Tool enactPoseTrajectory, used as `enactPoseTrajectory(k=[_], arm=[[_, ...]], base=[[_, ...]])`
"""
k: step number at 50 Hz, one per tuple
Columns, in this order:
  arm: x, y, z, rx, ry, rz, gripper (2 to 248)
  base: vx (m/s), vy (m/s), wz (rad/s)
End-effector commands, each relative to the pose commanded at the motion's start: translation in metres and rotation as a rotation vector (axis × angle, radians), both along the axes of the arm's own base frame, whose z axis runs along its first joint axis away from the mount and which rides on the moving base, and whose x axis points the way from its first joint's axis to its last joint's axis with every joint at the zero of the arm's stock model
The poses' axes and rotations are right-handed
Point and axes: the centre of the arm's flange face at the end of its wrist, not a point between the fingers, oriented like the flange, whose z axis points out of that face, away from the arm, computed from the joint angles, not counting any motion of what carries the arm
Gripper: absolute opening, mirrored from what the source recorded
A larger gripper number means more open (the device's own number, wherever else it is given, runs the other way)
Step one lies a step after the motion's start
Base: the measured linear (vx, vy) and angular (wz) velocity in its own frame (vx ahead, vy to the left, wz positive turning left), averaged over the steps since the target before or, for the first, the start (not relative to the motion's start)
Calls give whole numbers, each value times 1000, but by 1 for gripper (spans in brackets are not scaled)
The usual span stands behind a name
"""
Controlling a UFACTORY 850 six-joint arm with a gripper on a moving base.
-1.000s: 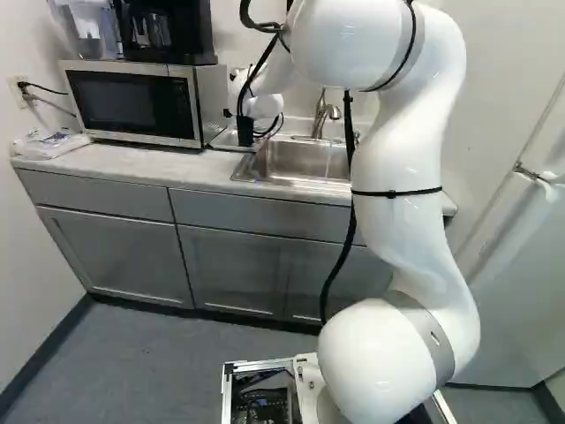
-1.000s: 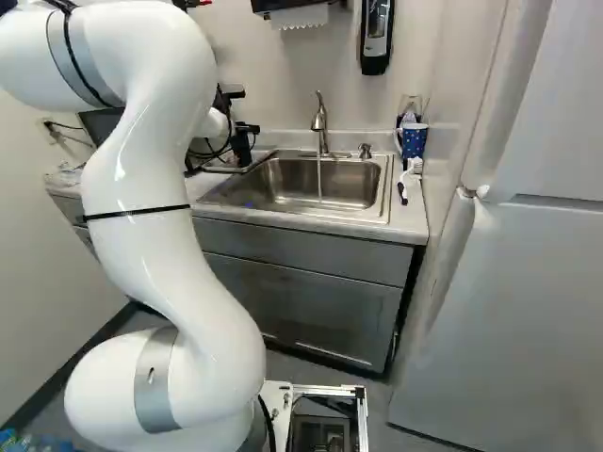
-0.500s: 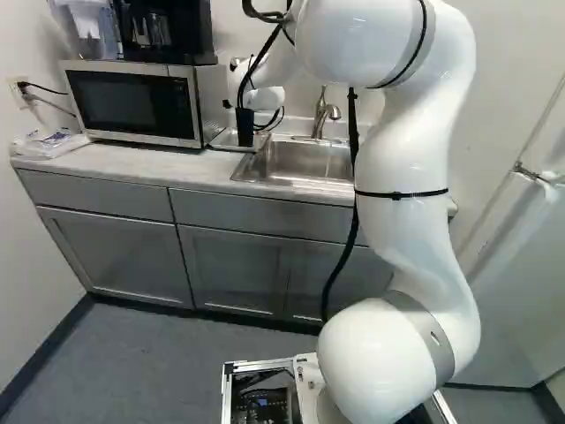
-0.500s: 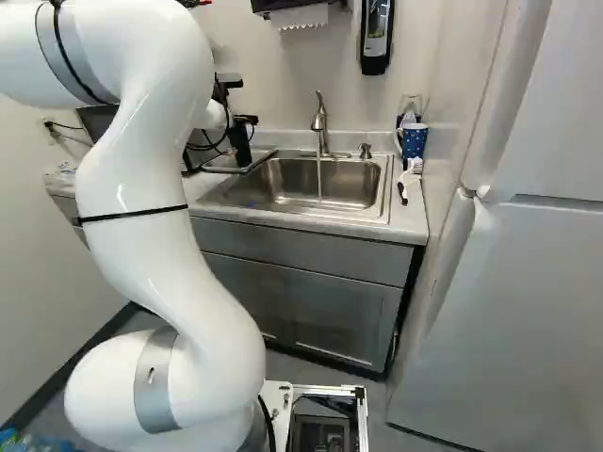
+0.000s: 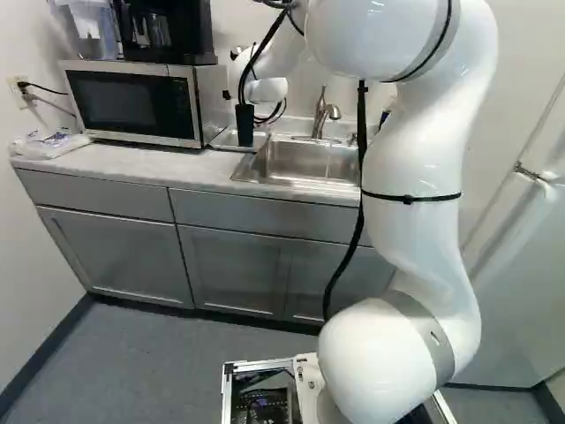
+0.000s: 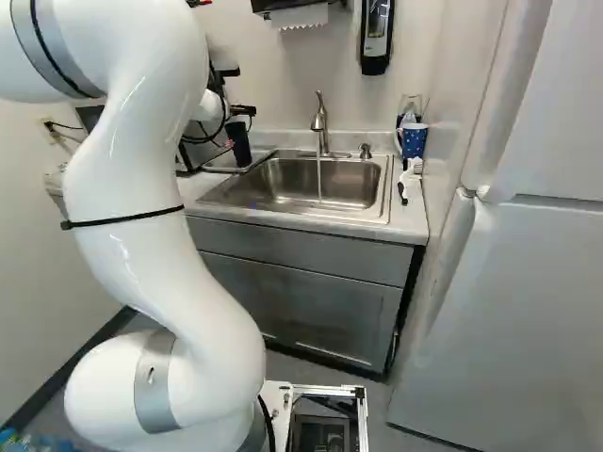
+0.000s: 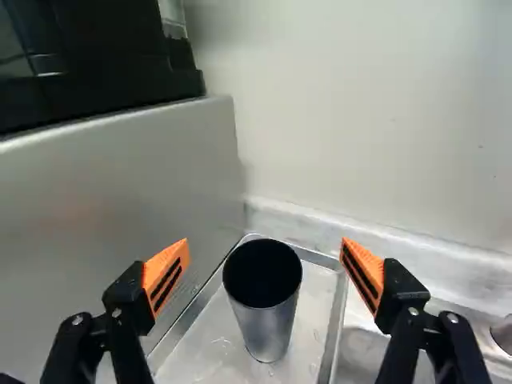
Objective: Rinse the cup and place it in the tray
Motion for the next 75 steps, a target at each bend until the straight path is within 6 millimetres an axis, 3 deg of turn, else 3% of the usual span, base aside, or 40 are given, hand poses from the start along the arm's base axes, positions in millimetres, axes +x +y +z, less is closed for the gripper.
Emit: enactPoseTrajectory(k=[23, 75], arm=[[-30, -22, 29, 8, -31, -21, 247], [-39, -105, 84, 20, -82, -144, 247]], base=[[0, 0, 0], [0, 0, 0]])
